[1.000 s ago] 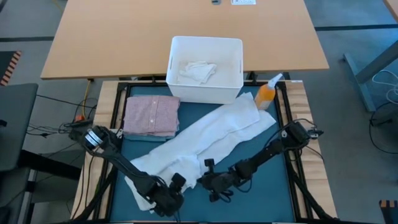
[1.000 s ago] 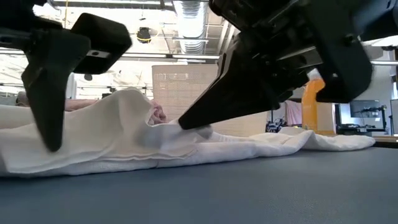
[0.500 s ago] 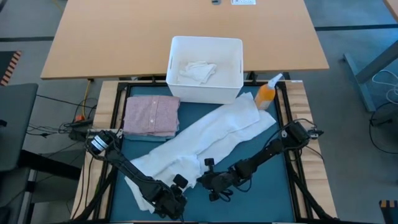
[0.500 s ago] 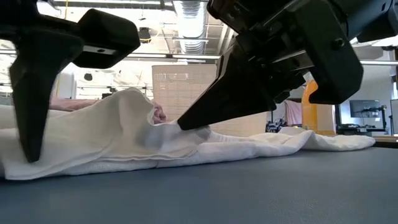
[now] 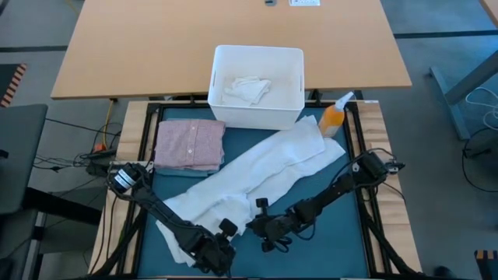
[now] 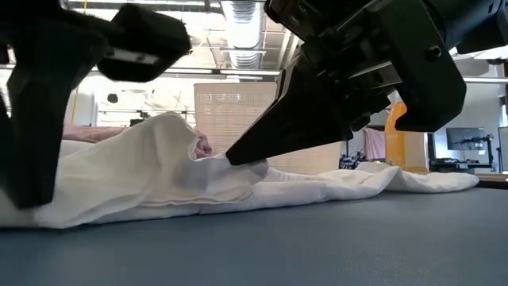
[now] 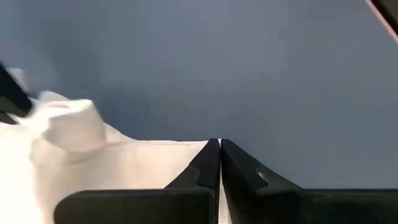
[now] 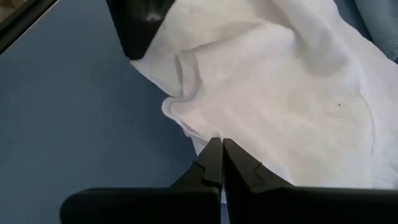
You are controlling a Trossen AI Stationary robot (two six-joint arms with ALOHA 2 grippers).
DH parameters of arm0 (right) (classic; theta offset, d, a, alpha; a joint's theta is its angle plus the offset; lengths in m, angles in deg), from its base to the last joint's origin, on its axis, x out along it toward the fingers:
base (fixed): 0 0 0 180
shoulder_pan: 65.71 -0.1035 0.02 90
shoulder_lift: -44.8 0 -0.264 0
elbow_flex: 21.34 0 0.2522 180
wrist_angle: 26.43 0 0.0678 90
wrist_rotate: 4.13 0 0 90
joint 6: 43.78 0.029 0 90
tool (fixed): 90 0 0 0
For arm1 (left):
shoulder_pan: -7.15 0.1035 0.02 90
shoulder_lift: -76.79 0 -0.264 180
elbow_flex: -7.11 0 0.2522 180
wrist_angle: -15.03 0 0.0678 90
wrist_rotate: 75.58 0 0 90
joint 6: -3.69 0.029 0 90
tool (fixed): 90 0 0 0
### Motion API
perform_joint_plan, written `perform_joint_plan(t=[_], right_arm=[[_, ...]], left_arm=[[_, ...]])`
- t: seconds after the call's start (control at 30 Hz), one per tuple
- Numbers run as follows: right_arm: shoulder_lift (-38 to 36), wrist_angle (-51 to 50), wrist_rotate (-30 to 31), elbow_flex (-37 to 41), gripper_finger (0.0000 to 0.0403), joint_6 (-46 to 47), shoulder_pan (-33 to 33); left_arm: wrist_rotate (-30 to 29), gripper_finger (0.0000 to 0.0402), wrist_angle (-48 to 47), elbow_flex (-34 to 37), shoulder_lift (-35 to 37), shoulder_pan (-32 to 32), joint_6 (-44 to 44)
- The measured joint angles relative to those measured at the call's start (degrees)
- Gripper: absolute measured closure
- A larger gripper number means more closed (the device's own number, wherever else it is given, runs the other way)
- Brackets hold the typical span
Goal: Fold Laundry from Bin
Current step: Fold the white shirt
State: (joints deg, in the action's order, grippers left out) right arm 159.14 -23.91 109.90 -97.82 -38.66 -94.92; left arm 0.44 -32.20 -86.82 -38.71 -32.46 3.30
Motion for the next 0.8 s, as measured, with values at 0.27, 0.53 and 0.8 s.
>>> perform_joint_plan(t=[0.27, 0.53, 0.8], right_arm=[[-4.80, -5.13, -0.38, 0.00, 0.0382, 0.44, -1.55], [-11.86, -10.24, -0.13, 0.02, 0.0382, 3.20, -3.87], [-11.89, -14.66, -0.15, 0.02, 0.0382, 7.55, -3.98]], left_arm=[[-6.88, 0.0401, -12.06, -7.94, 0.03, -2.34, -2.08], [-14.81, 0.0401, -26.11, -17.47, 0.11, -6.26, -8.16], [-10.73, 0.0401, -17.93, -11.61, 0.15, -8.12, -15.21]])
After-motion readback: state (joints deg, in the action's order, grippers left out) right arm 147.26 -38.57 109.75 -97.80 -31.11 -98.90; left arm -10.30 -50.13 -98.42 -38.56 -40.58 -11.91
